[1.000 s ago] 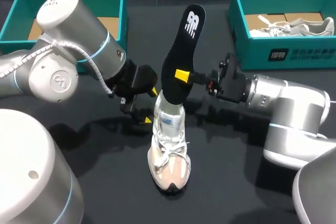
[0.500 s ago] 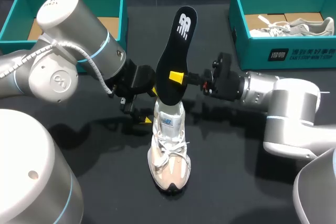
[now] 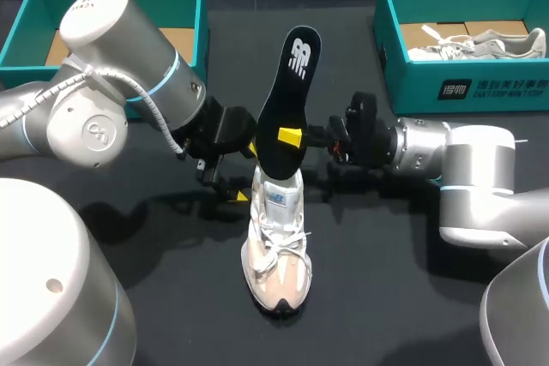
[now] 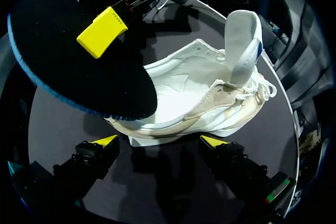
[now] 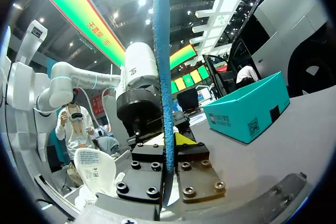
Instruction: Take the shoe out of the shoebox, open the shoe tongue, remove and reinsert the insole, then place the shoe into the shoebox
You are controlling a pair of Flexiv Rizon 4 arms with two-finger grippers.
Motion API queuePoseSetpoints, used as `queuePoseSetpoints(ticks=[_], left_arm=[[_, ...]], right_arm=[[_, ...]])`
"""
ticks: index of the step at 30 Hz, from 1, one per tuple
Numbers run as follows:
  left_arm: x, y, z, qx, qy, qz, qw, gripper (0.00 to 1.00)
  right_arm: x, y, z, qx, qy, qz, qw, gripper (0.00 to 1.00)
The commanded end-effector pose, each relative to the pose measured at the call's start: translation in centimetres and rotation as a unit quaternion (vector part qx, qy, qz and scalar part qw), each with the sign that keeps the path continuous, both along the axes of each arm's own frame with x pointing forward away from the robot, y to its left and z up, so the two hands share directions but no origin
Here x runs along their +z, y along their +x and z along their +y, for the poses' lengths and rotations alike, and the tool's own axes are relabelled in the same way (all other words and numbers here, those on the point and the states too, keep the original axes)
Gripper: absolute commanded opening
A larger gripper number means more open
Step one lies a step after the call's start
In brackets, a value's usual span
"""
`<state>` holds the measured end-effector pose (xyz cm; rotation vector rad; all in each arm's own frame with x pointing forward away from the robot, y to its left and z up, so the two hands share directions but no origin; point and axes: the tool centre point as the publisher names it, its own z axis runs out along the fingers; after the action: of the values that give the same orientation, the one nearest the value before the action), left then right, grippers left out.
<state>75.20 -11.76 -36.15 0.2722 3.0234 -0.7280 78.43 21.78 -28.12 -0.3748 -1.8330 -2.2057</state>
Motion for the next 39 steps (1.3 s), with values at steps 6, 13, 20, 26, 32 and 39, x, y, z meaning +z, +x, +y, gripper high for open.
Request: queuePoseSetpoints(ticks=[6,13,20,26,32,39], left_arm=[[0.0,0.0,-0.1,0.0,0.001,0.0,1.0,1.0],[0.0,0.0,-0.1,0.0,0.001,0.0,1.0,1.0],[0.0,0.0,-0.1,0.0,0.001,0.0,1.0,1.0],[0.0,0.0,-0.1,0.0,0.001,0.0,1.0,1.0],[0.0,0.0,-0.1,0.0,0.001,0.0,1.0,1.0],[0.0,0.0,-0.1,0.0,0.001,0.0,1.0,1.0]], right_arm=[[0.1,-0.2,-0.3,-0.002,-0.002,0.0,1.0,0.0],[0.1,-0.2,-0.3,-0.002,-0.002,0.0,1.0,0.0],[-0.6,-0.2,0.2,-0.014,0.001,0.012,1.0,0.0],[-0.9,-0.6,0.8,-0.03,0.009,0.024,0.999,0.0],[-1.2,-1.2,1.3,-0.048,0.006,0.023,0.999,0.0],[-1.4,-1.3,1.3,-0.059,0.001,0.025,0.998,0.0]])
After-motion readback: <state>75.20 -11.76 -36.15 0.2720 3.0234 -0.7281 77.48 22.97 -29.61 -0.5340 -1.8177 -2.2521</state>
